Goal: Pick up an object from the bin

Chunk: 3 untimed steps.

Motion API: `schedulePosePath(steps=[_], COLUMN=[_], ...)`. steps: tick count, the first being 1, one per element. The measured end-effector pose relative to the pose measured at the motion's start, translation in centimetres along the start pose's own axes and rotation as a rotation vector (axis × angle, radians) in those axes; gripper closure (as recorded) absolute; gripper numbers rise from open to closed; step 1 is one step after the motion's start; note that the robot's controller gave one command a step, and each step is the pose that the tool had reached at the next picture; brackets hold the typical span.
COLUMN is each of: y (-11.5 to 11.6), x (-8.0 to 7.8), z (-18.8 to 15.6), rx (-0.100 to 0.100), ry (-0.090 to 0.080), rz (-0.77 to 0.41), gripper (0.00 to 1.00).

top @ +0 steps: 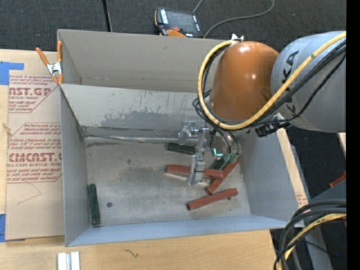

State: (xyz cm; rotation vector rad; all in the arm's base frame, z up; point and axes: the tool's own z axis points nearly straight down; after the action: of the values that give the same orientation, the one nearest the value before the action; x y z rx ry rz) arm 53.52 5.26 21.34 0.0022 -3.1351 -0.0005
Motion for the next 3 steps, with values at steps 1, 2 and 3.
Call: schedulePosePath(steps=[1, 2, 3], y=[-6.55, -6.39, -6.38], x=[-2.08, -2.2, -2.2], z=[14.77, 14.38, 14.38], rx=[0.001, 0.0, -0.001], ry=[-0.003, -0.007, -0.007], rz=[-0.116, -0.116, -0.116], gripper=[0.0, 1.0, 0.0])
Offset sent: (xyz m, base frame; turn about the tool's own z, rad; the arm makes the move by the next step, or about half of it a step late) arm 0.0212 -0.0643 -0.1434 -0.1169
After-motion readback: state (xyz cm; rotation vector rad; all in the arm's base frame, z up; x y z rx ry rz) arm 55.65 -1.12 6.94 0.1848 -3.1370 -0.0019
